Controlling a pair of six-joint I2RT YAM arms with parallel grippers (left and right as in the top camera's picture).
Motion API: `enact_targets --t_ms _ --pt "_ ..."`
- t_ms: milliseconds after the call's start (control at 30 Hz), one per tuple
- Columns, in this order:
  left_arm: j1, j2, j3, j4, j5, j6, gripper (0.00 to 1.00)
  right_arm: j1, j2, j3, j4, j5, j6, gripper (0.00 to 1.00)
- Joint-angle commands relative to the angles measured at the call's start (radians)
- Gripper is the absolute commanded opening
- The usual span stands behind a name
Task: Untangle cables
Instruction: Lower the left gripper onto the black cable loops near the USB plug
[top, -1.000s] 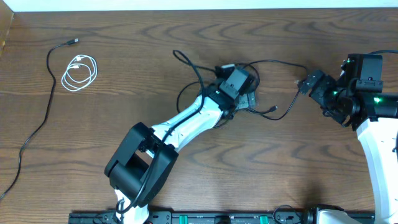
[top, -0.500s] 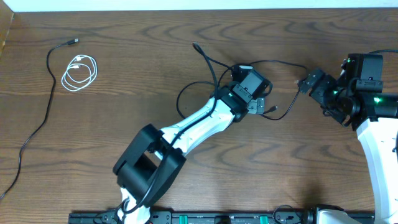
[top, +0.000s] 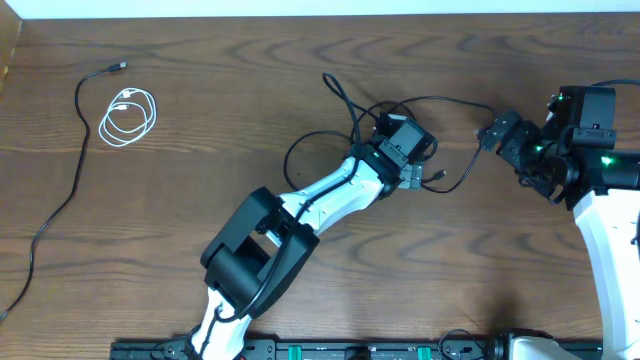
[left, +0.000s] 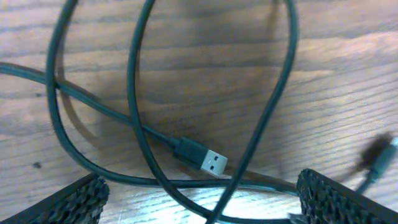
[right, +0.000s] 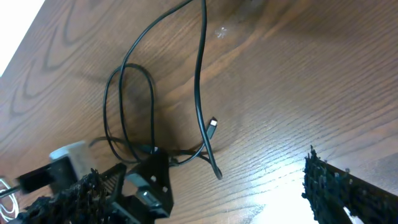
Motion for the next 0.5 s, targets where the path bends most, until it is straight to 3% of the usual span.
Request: enact_targets --t_ms 0,467 --pt "0.000 0.050 0.019 0.006 -0.017 0.017 0.98 0.000 -0.014 0.006 -0.002 -0.004 -0.019 0.99" --pt "0.000 0.090 0.018 0.033 -0.065 -0.006 0.98 0.000 -0.014 0.006 -0.012 -0.003 -0.019 0.99"
